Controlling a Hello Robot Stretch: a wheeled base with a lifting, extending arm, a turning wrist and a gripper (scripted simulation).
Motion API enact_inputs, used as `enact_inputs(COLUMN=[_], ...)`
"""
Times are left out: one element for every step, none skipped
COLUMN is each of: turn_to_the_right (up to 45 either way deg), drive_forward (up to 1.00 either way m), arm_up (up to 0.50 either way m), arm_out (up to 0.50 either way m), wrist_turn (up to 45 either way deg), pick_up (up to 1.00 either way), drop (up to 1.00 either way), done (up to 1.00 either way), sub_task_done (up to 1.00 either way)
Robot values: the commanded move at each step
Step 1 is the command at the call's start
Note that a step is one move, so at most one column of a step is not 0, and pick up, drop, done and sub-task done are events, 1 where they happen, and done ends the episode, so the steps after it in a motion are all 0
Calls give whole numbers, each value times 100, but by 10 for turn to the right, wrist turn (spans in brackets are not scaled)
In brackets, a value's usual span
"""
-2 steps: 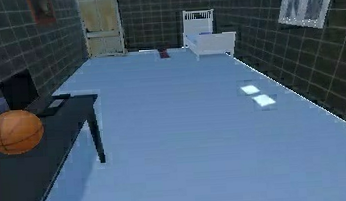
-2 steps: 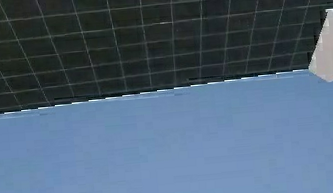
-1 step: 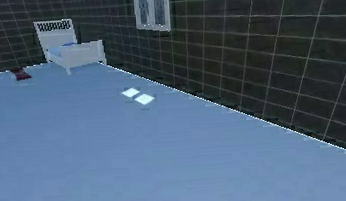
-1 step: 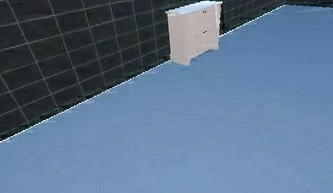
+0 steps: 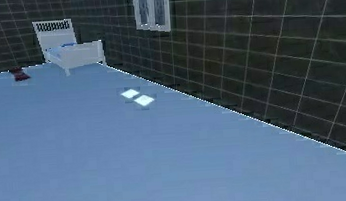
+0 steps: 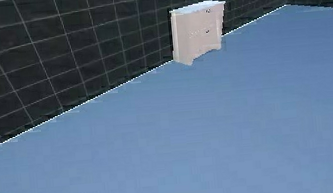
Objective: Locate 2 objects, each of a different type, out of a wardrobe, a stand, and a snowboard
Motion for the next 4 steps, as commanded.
enact_inputs(turn_to_the_right=[-420, 0, 0, 0], drive_forward=[0, 100, 100, 100], arm_up=[0, 0, 0, 0], arm_out=[0, 0, 0, 0], wrist_turn=[0, 0, 0, 0], pick_up=[0, 0, 0, 0], drop=[0, 0, 0, 0], done=[0, 0, 0, 0], sub_task_done=[0, 0, 0, 0])
